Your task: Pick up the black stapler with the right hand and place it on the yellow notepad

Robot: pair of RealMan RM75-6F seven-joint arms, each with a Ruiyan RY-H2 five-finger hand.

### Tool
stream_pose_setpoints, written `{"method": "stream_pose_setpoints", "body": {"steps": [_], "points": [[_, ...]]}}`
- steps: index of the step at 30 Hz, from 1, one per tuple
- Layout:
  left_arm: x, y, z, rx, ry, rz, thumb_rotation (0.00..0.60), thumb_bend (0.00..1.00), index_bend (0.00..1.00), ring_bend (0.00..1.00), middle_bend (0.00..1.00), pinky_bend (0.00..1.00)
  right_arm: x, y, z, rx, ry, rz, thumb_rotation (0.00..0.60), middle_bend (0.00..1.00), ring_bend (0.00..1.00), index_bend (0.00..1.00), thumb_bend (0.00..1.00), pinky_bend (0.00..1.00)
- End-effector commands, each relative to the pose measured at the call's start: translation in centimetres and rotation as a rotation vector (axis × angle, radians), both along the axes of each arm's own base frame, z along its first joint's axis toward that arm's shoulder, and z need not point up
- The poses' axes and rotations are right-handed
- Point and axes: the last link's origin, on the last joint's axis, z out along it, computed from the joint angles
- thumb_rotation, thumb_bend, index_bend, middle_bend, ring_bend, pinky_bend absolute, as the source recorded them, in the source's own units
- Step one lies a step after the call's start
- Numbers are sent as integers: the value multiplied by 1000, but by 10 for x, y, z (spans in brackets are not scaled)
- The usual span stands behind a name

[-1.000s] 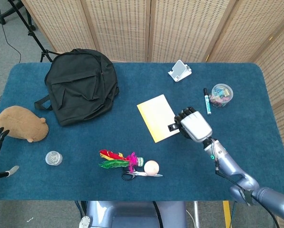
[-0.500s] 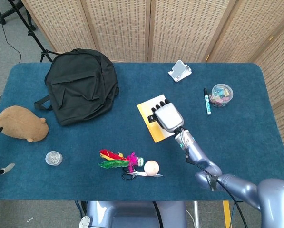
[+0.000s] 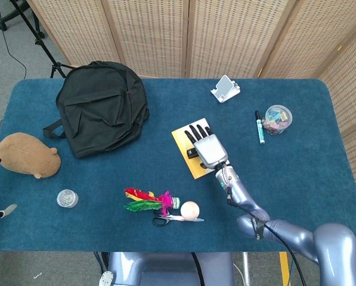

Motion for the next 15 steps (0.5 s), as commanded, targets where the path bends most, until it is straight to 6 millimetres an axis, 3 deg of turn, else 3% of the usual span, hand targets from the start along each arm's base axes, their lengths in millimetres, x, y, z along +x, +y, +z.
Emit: {"method": "stream_pose_setpoints", "body": {"steps": [1, 4, 10, 13, 15], "points": [[0, 0, 0, 0, 1, -2, 600, 0, 0, 0, 0, 0, 6, 7, 22, -34, -22, 22, 600, 0, 0, 0, 105, 65], [2, -2, -1, -6, 4, -11, 600, 0, 0, 0, 0, 0, 7, 25, 54, -71, -76, 57, 600, 0, 0, 0, 105, 65], [4, -5, -2, -8, 8, -27, 600, 0, 0, 0, 0, 0, -28, 68, 108, -138, -136, 65, 600, 0, 0, 0, 19, 56], [6, -7, -3, -7, 14, -36, 600, 0, 0, 0, 0, 0, -67, 101, 135, -176, -185, -1, 600, 0, 0, 0, 0, 16], [8, -9, -5, -8, 17, -45, 600, 0, 0, 0, 0, 0, -103, 129, 155, -227, -230, -65, 600, 0, 0, 0, 0, 0]]}}
